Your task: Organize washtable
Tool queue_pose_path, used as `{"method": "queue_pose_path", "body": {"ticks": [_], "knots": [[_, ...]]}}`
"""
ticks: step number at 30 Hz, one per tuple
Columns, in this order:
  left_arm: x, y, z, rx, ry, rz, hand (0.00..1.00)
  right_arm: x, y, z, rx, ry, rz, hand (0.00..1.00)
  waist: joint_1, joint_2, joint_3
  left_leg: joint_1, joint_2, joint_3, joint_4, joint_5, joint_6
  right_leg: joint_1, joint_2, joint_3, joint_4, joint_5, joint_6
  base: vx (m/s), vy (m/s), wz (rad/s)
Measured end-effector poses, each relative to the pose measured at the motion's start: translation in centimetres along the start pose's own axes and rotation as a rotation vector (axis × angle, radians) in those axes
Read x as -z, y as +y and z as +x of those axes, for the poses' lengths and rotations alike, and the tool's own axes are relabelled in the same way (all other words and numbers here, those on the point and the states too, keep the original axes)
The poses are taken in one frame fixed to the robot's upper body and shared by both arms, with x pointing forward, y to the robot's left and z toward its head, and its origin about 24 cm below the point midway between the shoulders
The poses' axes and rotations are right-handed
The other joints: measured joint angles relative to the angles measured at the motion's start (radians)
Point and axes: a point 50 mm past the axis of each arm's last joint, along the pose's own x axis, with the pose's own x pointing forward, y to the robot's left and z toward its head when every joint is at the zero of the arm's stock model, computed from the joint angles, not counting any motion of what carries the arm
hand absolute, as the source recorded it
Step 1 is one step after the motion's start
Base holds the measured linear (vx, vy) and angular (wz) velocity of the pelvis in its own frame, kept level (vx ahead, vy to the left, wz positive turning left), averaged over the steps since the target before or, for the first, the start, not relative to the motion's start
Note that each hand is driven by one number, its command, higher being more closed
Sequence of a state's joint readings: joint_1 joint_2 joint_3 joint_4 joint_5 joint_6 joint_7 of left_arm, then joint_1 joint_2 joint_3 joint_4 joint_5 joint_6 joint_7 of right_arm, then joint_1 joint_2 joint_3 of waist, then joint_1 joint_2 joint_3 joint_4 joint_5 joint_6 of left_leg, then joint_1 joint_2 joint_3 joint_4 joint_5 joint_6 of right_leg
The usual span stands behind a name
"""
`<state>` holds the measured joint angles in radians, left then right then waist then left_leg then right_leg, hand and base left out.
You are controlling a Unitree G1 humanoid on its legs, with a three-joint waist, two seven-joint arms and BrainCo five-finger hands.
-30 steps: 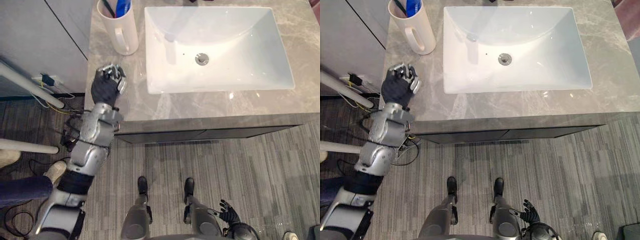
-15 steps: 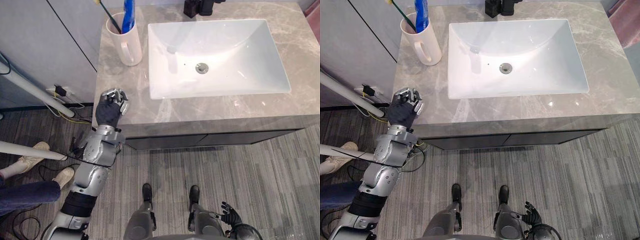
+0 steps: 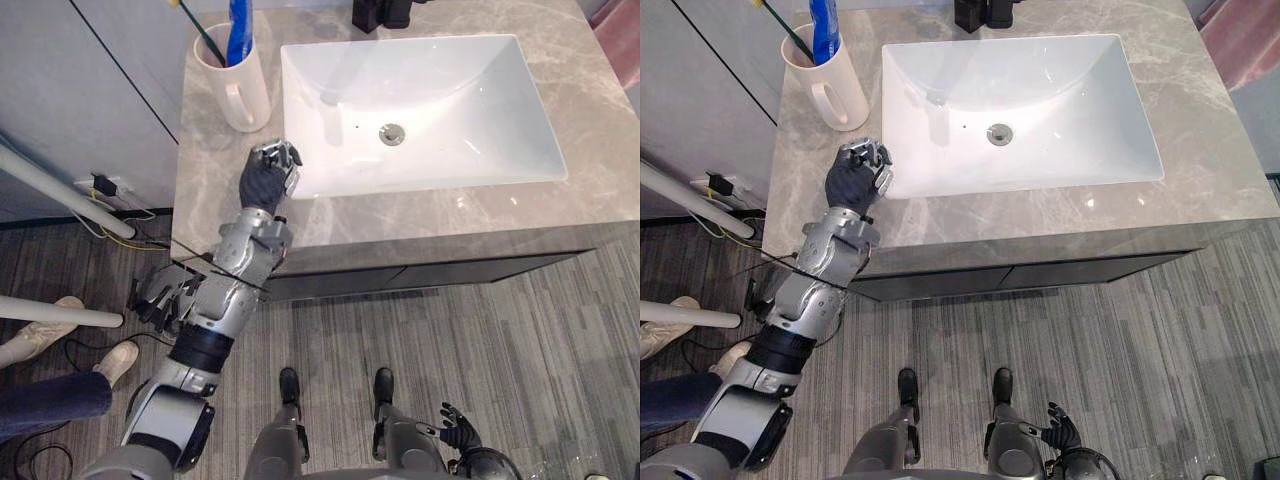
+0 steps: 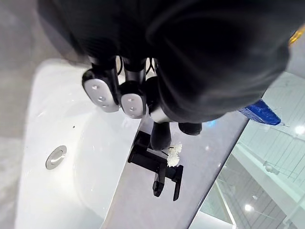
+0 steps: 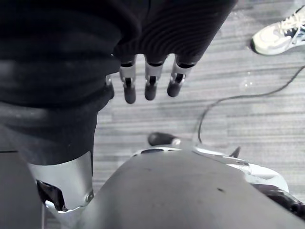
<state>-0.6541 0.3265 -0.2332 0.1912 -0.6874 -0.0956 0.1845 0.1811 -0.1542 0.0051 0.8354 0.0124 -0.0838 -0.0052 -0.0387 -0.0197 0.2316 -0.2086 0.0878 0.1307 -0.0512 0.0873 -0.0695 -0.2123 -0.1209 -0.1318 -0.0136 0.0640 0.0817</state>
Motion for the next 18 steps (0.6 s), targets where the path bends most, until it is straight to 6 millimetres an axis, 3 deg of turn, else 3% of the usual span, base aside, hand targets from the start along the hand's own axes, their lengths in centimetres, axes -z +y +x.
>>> {"method": "queue_pose_path", "body": {"ticks": [6,11,18], "knots": [[-1.6,0.8,2.6,-0.052,-0.03,0.092,1.0,-0.3,0.5,0.0,-0.009,-0.011,0.014,0.0,-0.001,-0.023,0.014,-0.005,0.0,0.001,0.0,0.001,0.001,-0.007,0.0,0.002,0.002,0.001,0.001,0.0,0.001,-0.01],[-5.3,2.9,5.1,-0.134,-0.097,0.231,1.0,-0.9,0.8,0.1,-0.019,-0.042,0.023,0.0,-0.005,-0.042,0.047,-0.013,-0.001,0.01,0.0,0.003,0.003,-0.023,0.0,0.012,0.008,0.002,0.002,0.01,0.001,-0.05],[-8.1,4.0,6.1,-0.177,-0.152,0.266,1.0,-1.7,0.9,0.1,-0.024,-0.076,0.03,0.0,-0.005,-0.049,0.088,-0.015,-0.001,0.009,0.002,0.003,0.003,-0.023,0.0,0.011,0.009,0.002,0.001,0.0,0.0,0.0]]}}
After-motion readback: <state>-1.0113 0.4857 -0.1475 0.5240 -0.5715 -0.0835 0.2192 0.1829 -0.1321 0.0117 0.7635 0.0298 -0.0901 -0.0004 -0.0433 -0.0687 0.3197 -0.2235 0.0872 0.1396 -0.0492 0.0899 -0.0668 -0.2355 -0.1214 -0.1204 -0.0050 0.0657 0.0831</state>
